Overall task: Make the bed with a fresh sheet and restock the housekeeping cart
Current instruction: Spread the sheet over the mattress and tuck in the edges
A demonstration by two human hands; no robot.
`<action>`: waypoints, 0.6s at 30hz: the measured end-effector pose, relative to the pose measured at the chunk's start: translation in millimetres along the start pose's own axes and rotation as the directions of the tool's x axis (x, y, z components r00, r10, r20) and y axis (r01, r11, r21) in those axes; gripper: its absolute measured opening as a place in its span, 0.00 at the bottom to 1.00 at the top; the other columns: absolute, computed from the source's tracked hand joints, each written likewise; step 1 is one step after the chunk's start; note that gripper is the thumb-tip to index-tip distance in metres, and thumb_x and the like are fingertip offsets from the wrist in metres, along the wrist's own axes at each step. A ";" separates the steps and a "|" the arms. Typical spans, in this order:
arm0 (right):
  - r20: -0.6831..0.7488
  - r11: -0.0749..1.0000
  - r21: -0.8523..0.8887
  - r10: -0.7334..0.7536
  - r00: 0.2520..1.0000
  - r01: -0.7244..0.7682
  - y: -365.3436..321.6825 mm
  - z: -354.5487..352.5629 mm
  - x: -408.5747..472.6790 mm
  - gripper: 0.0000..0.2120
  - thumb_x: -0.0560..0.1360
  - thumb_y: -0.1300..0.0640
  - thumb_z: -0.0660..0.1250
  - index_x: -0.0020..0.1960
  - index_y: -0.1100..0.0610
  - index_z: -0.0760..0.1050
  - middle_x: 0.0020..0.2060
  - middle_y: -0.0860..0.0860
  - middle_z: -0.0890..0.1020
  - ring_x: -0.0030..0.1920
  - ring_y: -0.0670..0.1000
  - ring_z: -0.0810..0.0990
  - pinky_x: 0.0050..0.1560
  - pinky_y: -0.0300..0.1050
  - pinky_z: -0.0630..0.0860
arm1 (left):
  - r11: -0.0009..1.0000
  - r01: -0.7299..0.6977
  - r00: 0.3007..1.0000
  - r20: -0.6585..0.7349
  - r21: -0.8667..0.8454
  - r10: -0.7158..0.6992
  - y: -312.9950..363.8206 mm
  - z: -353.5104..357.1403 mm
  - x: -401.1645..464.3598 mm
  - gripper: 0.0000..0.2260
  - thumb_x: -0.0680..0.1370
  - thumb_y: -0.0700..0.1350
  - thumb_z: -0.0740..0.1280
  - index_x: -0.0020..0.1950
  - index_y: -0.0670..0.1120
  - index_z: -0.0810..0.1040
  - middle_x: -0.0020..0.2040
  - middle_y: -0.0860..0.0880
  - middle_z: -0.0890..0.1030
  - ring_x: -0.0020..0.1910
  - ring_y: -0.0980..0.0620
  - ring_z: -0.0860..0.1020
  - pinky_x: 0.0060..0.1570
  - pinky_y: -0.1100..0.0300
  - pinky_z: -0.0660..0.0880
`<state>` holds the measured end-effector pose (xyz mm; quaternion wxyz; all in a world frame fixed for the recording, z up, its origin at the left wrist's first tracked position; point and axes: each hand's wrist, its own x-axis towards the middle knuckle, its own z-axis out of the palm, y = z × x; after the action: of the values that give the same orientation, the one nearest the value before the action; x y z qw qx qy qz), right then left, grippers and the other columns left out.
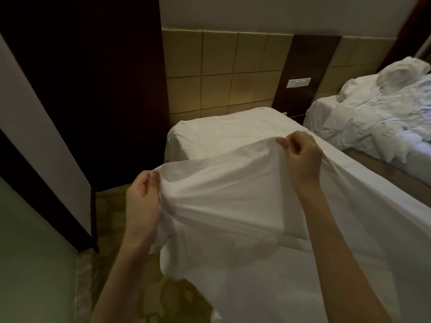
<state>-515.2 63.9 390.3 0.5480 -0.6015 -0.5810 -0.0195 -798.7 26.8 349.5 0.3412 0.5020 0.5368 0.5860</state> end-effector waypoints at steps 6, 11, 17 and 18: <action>0.319 0.999 -0.026 0.041 0.947 -0.035 78.3 83.0 -28.3 0.13 0.73 0.58 0.71 0.34 0.64 0.73 0.30 0.50 0.72 0.36 0.53 0.69 0.37 0.42 0.59 | 0.942 0.326 0.944 -0.072 0.079 -0.321 -111.8 6.5 8.2 0.13 0.83 0.46 0.54 0.52 0.41 0.75 0.44 0.47 0.75 0.44 0.52 0.73 0.41 0.63 0.69; 0.505 0.991 -0.114 0.122 0.854 -0.074 179.5 178.6 -33.2 0.14 0.75 0.57 0.69 0.35 0.65 0.73 0.31 0.52 0.73 0.37 0.52 0.69 0.37 0.40 0.57 | 0.861 0.485 0.875 -0.107 0.153 -0.473 -231.4 49.8 56.8 0.13 0.83 0.46 0.54 0.45 0.41 0.73 0.39 0.47 0.73 0.38 0.53 0.70 0.39 0.62 0.68; 0.599 0.984 -0.177 0.125 0.791 -0.021 311.5 269.8 -48.9 0.14 0.76 0.57 0.68 0.35 0.63 0.72 0.30 0.52 0.72 0.36 0.52 0.68 0.37 0.40 0.57 | 0.814 0.548 0.836 -0.154 0.190 -0.527 -376.3 112.2 100.0 0.11 0.83 0.46 0.57 0.48 0.44 0.77 0.42 0.48 0.78 0.41 0.51 0.75 0.43 0.57 0.72; 0.602 0.983 -0.182 0.131 0.787 -0.025 332.5 283.8 -48.1 0.14 0.76 0.57 0.68 0.35 0.63 0.71 0.30 0.51 0.71 0.36 0.51 0.68 0.36 0.40 0.57 | 0.807 0.555 0.832 -0.151 0.204 -0.534 -398.4 122.7 107.9 0.11 0.83 0.46 0.57 0.48 0.45 0.77 0.42 0.48 0.78 0.41 0.51 0.75 0.42 0.58 0.71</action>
<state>-465.4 316.5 33.8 0.2797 -0.6420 -0.6977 0.1511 -765.3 239.3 -23.5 0.4083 0.3386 0.7387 0.4158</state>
